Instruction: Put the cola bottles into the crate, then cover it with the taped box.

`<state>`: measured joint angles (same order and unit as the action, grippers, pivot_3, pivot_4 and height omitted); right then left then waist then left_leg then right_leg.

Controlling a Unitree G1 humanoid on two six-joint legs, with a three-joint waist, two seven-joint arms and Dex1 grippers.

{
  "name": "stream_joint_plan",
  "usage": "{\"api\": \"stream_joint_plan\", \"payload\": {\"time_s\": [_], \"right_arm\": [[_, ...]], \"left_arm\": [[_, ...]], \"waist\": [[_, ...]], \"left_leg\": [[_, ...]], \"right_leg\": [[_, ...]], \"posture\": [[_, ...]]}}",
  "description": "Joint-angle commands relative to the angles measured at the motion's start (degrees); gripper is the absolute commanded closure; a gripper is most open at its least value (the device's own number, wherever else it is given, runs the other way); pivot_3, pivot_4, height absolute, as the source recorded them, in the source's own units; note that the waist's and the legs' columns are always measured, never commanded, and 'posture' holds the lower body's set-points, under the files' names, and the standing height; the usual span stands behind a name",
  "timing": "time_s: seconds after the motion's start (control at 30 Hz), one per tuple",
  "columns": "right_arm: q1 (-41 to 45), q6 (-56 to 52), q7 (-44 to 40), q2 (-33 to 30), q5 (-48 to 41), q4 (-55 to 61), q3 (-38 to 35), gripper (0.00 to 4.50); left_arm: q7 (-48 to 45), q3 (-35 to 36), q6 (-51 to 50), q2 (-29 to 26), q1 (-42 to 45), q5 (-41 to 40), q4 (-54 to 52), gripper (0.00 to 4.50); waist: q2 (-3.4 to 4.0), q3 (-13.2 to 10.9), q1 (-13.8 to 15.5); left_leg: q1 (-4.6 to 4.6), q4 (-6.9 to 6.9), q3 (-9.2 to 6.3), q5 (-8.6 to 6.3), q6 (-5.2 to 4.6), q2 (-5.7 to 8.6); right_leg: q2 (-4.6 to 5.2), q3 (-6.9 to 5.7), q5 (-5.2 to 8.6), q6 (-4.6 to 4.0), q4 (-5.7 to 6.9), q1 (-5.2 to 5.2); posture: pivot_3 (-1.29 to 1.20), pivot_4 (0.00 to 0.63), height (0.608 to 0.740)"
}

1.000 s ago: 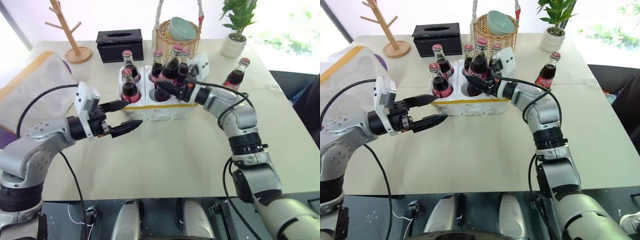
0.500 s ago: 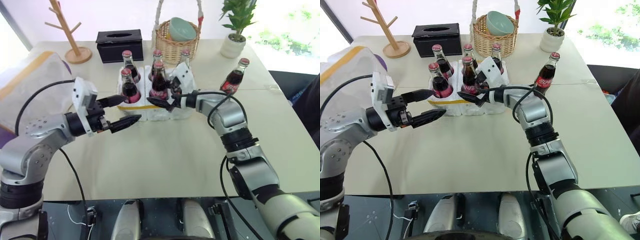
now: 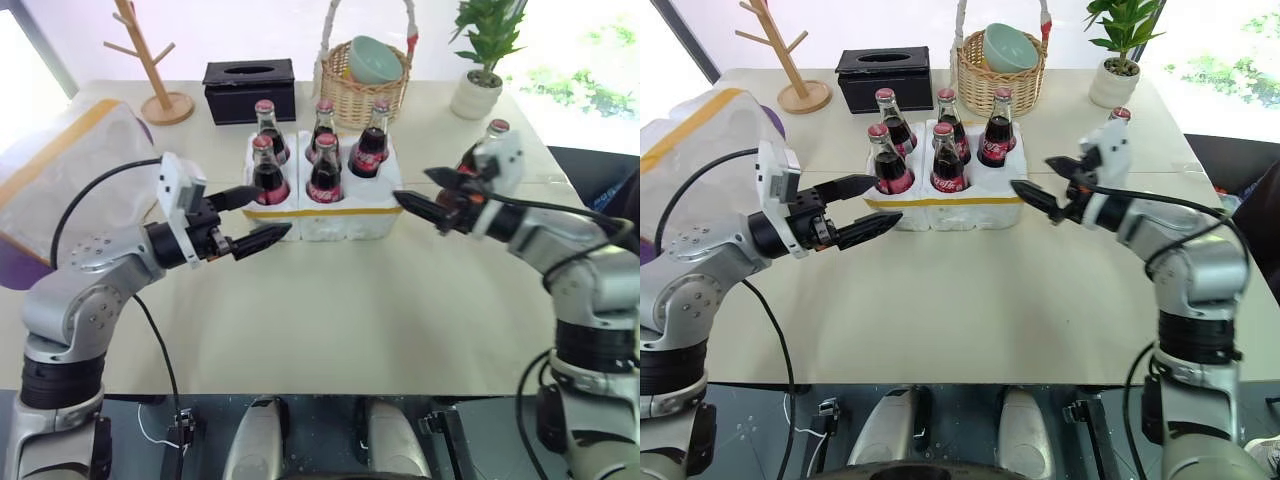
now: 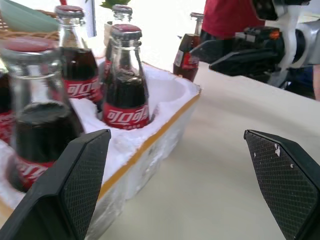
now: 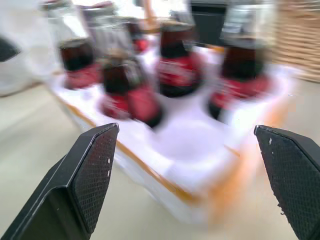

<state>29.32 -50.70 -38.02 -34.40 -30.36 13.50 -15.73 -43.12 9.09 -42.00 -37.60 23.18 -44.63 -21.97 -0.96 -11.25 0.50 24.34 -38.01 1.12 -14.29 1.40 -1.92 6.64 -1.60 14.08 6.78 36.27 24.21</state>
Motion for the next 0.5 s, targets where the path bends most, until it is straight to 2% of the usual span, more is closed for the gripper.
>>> {"api": "stream_joint_plan", "payload": {"time_s": [0.03, 0.13, 0.27, 0.5], "right_arm": [[-2.8, 0.7, 4.7, -1.6, 1.5, -0.2, -4.6, 0.05], [-3.3, 5.3, 9.2, -1.4, 6.0, -4.3, -4.2, 0.05], [0.7, 10.7, 13.8, 0.9, 8.8, -13.8, -4.3, 0.05], [9.1, 21.6, 13.0, 2.6, 11.5, -31.7, -1.8, 0.05]], "left_arm": [[-1.5, -3.0, 0.9, 0.6, 2.4, 0.5, -0.8, 0.0], [-2.0, -4.5, 1.0, 1.5, 4.6, 0.7, -0.1, 0.0], [-2.3, -5.0, 1.1, 1.8, 5.9, 1.0, 0.6, 0.0], [-2.5, -4.5, 1.2, 1.6, 5.3, 1.4, 0.2, 0.0]], "waist": [[0.0, 0.0, 0.1], [0.0, 0.0, 0.0], [0.0, 0.0, -0.3], [0.01, 0.0, -1.1]], "left_leg": [[0.0, 0.0, 0.0, 0.0, 0.0, 0.0], [0.01, -0.02, 0.0, 0.0, 0.0, 0.01], [0.0, -0.02, 0.01, 0.0, -0.01, 0.01], [0.03, -0.02, 0.01, 0.01, 0.0, 0.01]], "right_leg": [[0.0, 0.0, 0.0, 0.0, 0.0, 0.0], [0.0, 0.01, 0.0, 0.0, 0.0, 0.0], [0.0, 0.02, 0.0, 0.0, 0.0, 0.0], [0.0, 0.02, 0.0, 0.0, -0.02, 0.0]], "posture": [[0.0, 0.15, 0.736], [0.0, 0.15, 0.736], [0.0, 0.15, 0.736], [0.0, 0.15, 0.736]]}}
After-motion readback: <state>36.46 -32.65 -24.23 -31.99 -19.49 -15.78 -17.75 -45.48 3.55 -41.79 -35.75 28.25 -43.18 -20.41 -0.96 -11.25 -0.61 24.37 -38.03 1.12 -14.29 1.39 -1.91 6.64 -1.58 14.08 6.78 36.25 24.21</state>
